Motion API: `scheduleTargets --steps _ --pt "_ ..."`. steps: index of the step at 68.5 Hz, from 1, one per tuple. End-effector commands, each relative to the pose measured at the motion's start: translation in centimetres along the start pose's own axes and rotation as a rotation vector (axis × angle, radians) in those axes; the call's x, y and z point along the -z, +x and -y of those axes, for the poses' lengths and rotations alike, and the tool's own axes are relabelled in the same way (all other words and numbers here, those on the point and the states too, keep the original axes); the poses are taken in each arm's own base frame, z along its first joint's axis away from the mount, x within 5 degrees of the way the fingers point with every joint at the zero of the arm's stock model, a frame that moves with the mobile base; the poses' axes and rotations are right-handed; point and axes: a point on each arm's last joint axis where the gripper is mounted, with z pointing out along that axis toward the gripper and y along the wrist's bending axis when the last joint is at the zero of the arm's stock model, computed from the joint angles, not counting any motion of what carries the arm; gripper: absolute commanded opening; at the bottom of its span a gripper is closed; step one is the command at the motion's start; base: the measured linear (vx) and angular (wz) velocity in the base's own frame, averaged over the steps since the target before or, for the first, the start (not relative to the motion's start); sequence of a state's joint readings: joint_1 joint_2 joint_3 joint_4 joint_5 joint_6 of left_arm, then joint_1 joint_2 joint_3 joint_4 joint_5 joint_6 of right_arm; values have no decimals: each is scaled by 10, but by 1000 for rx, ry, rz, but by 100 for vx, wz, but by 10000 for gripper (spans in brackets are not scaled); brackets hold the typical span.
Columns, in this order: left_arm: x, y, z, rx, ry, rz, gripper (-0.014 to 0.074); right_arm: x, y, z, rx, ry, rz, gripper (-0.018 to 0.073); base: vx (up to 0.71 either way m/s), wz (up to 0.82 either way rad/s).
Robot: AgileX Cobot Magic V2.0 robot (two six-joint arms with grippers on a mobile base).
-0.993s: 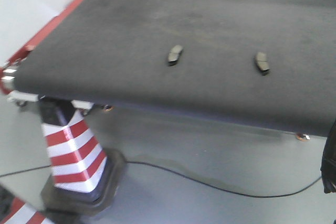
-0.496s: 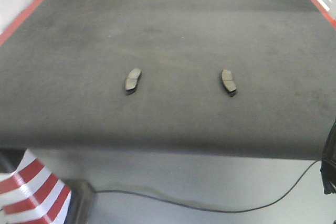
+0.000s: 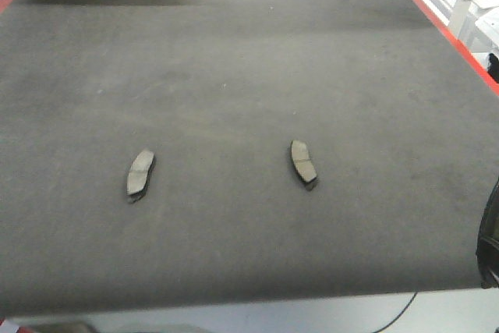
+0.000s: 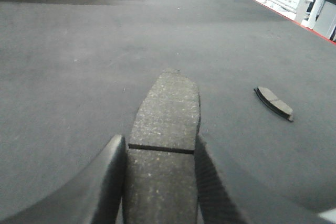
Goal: Move and align brake pads A on conveyor
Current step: 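Approach and stop the base facing the conveyor with both pads held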
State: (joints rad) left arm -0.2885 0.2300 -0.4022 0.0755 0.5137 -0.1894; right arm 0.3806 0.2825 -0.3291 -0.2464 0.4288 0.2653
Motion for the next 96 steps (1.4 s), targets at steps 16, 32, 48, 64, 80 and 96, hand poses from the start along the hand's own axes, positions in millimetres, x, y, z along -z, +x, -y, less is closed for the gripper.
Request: scheduleTargets --steps 16,32,48,64,80,96 --pt "2 -17 3 2 23 110 101 3 -18 -2 20 -18 116 43 22 -4" --pt "2 -17 3 2 23 110 101 3 -18 -2 20 -18 116 43 15 9" --pt "2 -17 3 2 23 110 101 3 -18 -2 20 -18 116 43 3 5" --pt "2 -17 3 2 23 110 101 3 -18 -2 20 -18 116 43 -1 1" --pt "2 -17 3 2 23 110 101 3 -18 -2 20 -18 116 43 0 0" --pt "2 -17 3 2 23 110 101 3 -18 -2 20 -18 116 43 0 0"
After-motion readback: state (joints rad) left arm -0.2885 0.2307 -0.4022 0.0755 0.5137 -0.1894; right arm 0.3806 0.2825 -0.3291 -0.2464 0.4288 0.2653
